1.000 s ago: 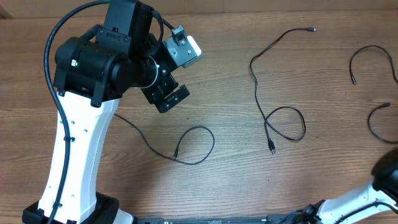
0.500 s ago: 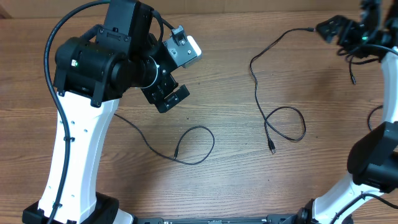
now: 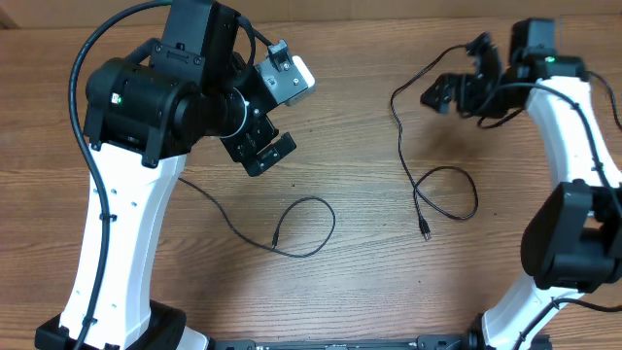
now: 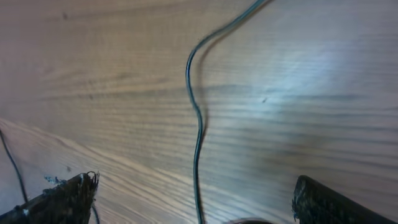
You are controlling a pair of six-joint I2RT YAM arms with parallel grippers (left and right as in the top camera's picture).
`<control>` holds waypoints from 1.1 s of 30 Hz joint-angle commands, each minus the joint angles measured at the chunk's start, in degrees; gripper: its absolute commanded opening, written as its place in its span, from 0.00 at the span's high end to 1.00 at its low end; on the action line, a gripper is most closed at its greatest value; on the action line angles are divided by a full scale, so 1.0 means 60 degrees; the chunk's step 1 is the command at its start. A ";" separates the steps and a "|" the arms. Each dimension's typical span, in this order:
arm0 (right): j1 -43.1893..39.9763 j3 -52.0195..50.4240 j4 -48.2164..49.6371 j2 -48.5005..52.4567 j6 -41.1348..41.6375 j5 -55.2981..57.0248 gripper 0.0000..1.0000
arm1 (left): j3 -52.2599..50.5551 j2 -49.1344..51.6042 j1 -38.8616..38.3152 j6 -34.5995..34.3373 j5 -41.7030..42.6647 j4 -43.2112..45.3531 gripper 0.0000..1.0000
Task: Untangle cables
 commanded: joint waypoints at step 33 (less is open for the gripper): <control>0.1643 -0.3566 0.5002 0.0495 -0.0229 0.1432 0.02 | 0.0106 -0.0033 0.0015 -0.0164 0.0076 -0.0018 0.00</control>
